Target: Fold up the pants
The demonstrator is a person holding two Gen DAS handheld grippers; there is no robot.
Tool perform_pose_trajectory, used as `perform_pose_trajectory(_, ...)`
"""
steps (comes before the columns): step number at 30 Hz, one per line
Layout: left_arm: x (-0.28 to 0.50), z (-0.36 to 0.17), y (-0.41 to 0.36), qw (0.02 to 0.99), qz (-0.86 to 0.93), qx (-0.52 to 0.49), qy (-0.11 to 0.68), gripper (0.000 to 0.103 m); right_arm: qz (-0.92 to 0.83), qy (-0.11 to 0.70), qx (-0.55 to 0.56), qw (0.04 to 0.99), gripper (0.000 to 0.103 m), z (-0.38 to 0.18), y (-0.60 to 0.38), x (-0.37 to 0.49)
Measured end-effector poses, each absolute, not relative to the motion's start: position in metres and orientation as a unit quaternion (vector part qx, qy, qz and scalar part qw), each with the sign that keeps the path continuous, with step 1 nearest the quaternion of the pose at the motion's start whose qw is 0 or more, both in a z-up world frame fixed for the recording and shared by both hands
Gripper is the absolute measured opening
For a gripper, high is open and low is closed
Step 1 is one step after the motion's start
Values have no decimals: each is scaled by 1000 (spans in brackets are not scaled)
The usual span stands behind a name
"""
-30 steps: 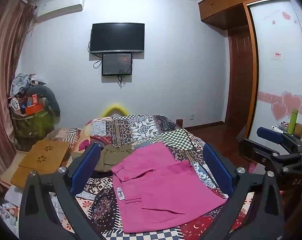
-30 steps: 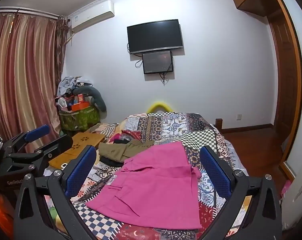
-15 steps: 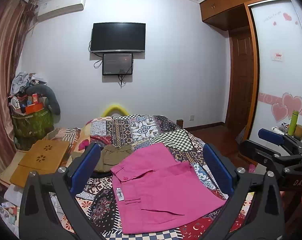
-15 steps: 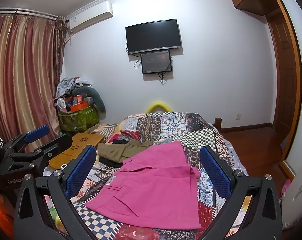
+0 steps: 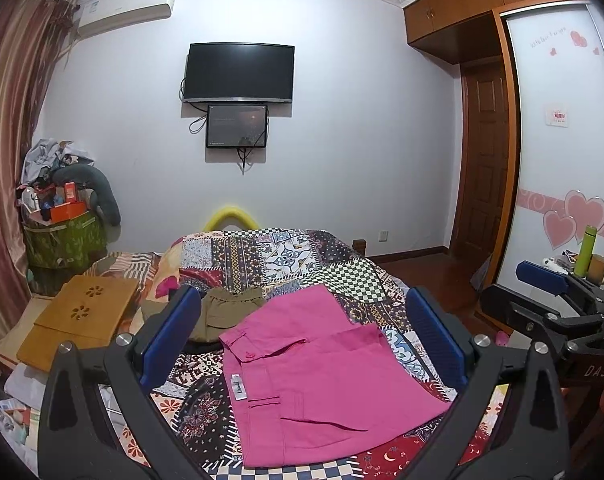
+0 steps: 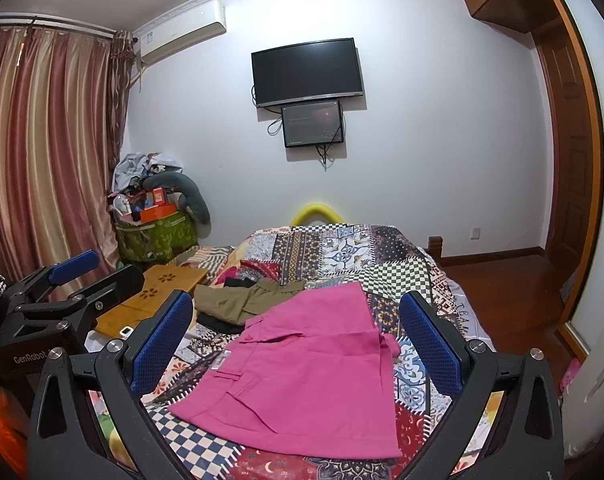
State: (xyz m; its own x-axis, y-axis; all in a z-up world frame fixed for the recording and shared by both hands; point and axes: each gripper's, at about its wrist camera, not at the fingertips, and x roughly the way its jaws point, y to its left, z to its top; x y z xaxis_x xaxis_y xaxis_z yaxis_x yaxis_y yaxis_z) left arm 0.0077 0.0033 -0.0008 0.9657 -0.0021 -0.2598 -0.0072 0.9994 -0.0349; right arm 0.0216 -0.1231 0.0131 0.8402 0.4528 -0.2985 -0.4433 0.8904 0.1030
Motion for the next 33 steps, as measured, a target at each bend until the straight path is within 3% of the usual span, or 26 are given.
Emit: perform_pose_trajectory(33, 8, -3, 6, 991, 1, -22, 131, 103, 234, 162, 15, 959, 103, 13, -123, 25)
